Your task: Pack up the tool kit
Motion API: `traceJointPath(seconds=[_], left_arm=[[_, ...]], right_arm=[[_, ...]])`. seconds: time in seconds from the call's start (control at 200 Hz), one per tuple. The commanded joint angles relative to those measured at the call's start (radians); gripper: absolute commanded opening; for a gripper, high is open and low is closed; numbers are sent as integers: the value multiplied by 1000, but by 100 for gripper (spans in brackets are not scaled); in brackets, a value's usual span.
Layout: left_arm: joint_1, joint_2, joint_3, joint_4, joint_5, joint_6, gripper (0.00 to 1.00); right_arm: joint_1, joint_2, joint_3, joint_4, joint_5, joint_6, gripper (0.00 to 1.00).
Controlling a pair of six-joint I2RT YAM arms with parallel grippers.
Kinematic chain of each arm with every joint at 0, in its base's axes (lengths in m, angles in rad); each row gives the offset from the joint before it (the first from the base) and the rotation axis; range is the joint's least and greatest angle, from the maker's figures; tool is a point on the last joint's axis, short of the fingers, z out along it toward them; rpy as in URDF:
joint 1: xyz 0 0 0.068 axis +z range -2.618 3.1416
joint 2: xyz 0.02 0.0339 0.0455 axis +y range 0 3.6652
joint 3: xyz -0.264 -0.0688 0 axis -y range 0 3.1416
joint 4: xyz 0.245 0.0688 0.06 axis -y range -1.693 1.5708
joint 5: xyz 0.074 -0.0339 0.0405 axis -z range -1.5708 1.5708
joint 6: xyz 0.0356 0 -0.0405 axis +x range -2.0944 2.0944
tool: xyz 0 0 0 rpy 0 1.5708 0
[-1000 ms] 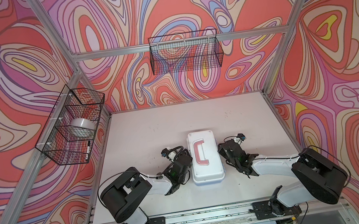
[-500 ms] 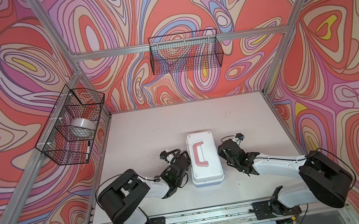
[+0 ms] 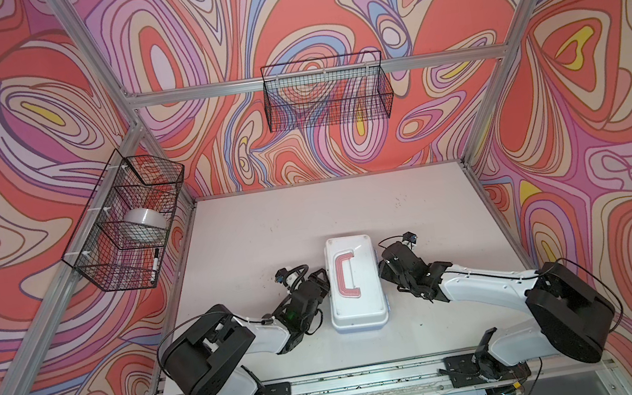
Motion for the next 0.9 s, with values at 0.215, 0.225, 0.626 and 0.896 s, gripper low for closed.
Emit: traceJointPath(seconds=[0.215, 0.225, 0.626, 0.896], left_arm=[[-92, -139, 153, -177, 306, 193, 72], [-92, -142, 152, -179, 305, 195, 73], [-92, -235, 273, -374, 218, 334, 88], [-84, -266, 293, -429, 146, 393, 91]], right_arm=[[74, 93, 31, 91, -326, -96, 42], [72, 92, 32, 91, -329, -96, 42], [17, 64, 34, 83, -364, -133, 41], [2, 80, 62, 62, -379, -163, 41]])
